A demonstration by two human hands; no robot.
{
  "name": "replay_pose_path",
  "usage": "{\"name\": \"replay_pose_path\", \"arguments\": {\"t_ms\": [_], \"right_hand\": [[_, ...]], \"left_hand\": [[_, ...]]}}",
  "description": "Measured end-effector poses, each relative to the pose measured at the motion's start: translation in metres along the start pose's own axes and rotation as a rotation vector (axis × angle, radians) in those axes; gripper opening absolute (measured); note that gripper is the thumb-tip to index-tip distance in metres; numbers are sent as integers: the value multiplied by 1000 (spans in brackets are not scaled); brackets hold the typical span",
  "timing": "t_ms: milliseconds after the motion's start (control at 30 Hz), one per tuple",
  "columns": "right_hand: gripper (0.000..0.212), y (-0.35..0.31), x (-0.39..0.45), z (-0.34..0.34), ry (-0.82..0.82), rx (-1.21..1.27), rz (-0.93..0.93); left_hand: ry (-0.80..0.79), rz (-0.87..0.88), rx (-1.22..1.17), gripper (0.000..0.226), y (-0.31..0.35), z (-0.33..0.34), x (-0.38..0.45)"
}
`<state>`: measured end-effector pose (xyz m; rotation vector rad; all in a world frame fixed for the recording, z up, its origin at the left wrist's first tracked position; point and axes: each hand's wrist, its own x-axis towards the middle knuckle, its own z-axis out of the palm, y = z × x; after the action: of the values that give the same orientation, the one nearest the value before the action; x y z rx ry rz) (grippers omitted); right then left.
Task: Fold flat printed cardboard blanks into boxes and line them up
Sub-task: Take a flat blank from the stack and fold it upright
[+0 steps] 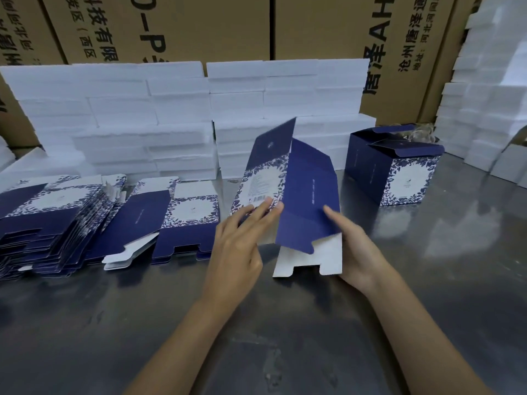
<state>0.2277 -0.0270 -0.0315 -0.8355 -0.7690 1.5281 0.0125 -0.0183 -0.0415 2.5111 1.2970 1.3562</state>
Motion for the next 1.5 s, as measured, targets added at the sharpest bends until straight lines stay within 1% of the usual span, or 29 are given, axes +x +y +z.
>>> {"name": "replay_pose_path", "arguments": {"t_ms": [33, 100, 133, 167, 233, 300, 367, 433, 467, 533, 600, 700, 800, 867, 1000, 1067, 1133, 1200, 1300, 1433, 1500], "right_hand": [[42, 0, 1, -3, 49, -33, -2], [36, 1, 4, -12, 122, -69, -44], [33, 0, 4, -16, 157, -87, -67], [31, -1, 4, -20, 189, -107, -81], [29, -3, 2, -23, 209, -133, -92], [30, -4, -1, -24, 188, -141, -97], [31, -3, -2, -24, 140, -138, -90], [32, -1, -3, -24, 79, -110, -73], [33, -1, -4, -24, 54, -94, -63], [35, 0, -5, -23, 20, -74, -48], [37, 1, -6, -22, 4, -62, -40], [40, 1, -6, -21, -17, -28, -45], [37, 1, -6, -20, -20, -46, -75], [35, 2, -5, -22, -8, -67, -91], [35, 3, -6, -23, -42, -60, -96], [36, 3, -7, -21, -65, -64, -84], [33, 3, -9, -19, -84, -72, -51], [28, 3, -10, -17, -64, -86, -24], [20, 2, -12, -14, 3, -113, 14], [44, 3, -15, -11, 28, -148, 40], [44, 3, -16, -9, 31, -140, 19]], "left_hand": [[-50, 28, 33, 86, -1, 1, 0], [-157, 81, 79, 69, -4, 4, -1], [-188, 87, 75, 59, -5, 5, -3], [-201, 63, 45, 54, -6, 5, -4], [-155, -56, -44, 52, -9, 3, -3], [-30, -217, -155, 49, -13, 0, 2], [38, -425, -417, 55, -19, -6, 9], [27, -637, -700, 57, -25, -15, 13], [-1, -714, -792, 51, -28, -18, 12], [-74, -797, -906, 32, -34, -23, 10], [-112, -810, -1006, 23, -36, -25, 9], [-126, -781, -1069, 27, -36, -28, 10], [-107, -768, -1062, 30, -36, -29, 11], [-121, -770, -1068, 29, -36, -30, 10], [-121, -863, -1062, 29, -36, -32, 14], [-104, -885, -1020, 36, -36, -33, 14], [-89, -876, -1005, 43, -37, -33, 12], [-79, -849, -985, 48, -37, -34, 11], [-80, -802, -978, 46, -36, -32, 10], [-108, -777, -963, 40, -35, -31, 9], [-104, -805, -983, 39, -35, -31, 9]]}}
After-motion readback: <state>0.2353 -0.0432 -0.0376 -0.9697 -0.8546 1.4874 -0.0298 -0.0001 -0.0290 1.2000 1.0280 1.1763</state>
